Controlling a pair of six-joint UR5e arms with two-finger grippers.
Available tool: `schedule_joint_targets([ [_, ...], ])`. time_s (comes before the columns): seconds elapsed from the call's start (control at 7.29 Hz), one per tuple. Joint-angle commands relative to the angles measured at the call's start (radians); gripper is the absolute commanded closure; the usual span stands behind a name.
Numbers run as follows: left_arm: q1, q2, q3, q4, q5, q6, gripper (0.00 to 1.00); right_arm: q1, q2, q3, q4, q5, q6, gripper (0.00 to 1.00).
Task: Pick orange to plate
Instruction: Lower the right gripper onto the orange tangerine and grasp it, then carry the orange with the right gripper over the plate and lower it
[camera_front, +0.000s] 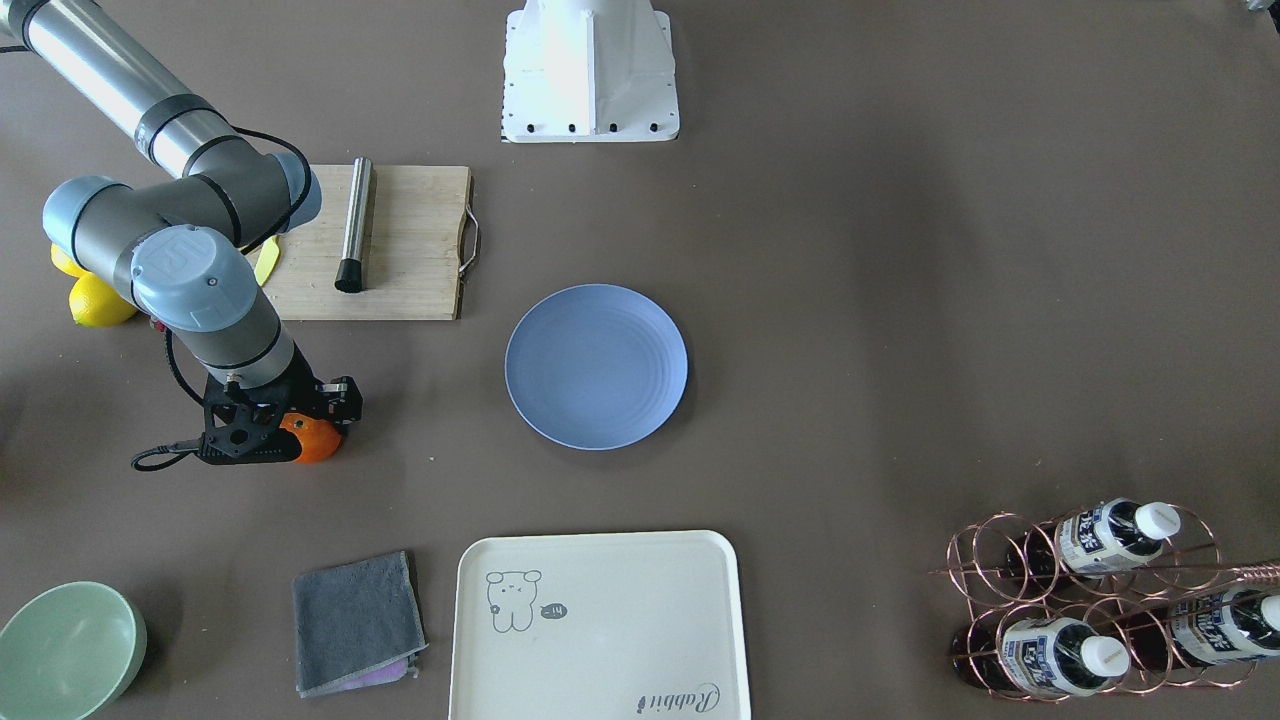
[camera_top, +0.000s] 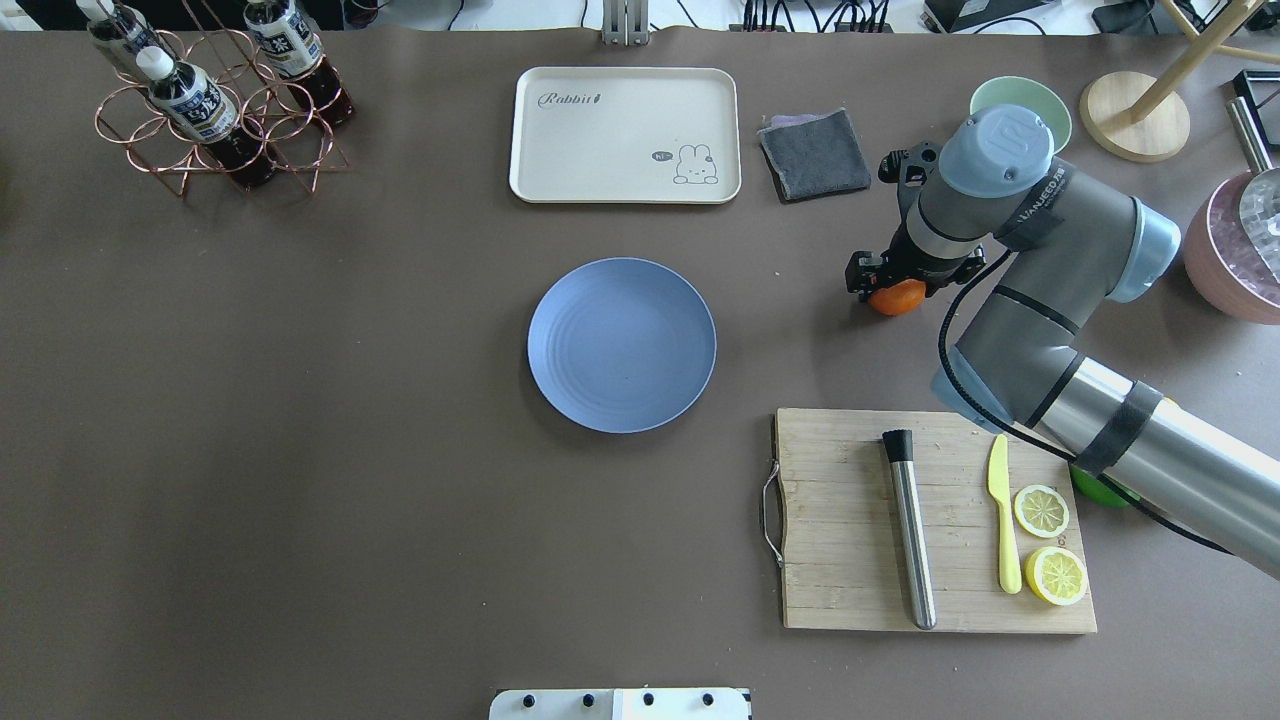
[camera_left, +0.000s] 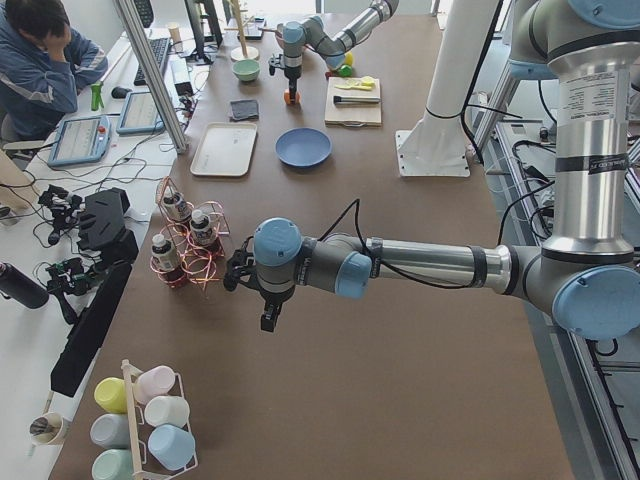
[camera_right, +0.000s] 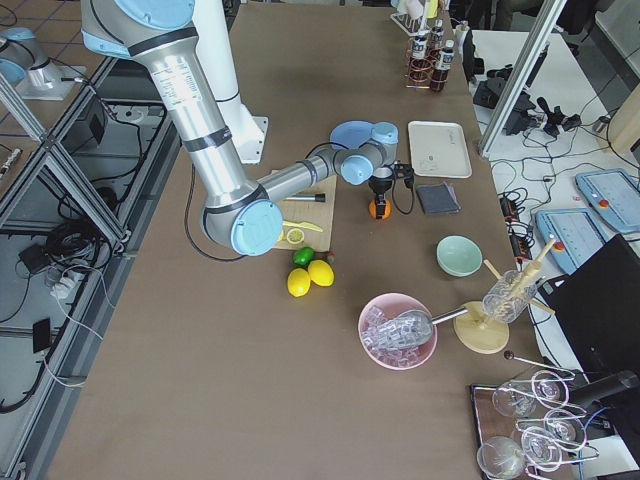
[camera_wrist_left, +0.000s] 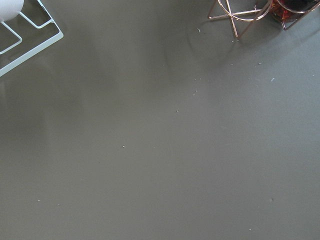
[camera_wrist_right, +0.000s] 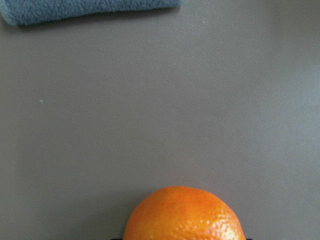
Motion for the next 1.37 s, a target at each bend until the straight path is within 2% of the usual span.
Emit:
schedule_joint_targets([
  [0.0,0.001,0.000,0.000,0.000,0.000,0.000,0.01,-0.004,0.024,0.038,0.000,0.003,0.070,1.00],
  [0.27,0.001,0.000,0.003,0.001,0.000,0.000,0.01,-0.011,0.112,0.038,-0.015,0.007,0.354,1.00],
  [0.55,0.001,0.015,0.002,0.002,0.000,0.000,0.01,-0.086,0.241,0.037,-0.133,0.005,0.513,1.00],
  [0.69,-0.001,0.017,0.000,0.002,0.000,0.000,0.01,-0.144,0.295,0.032,-0.159,-0.034,0.602,1.00],
  [0.82,-0.004,0.018,0.000,0.002,0.000,0.000,0.01,-0.196,0.350,-0.007,-0.163,-0.090,0.667,1.00],
  [1.1,-0.005,0.040,-0.002,0.002,0.000,0.000,0.01,-0.258,0.494,-0.188,-0.175,-0.161,0.701,1.00],
  [1.24,-0.005,0.041,-0.002,0.002,-0.002,0.000,0.01,-0.277,0.499,-0.202,-0.176,-0.167,0.701,1.00],
])
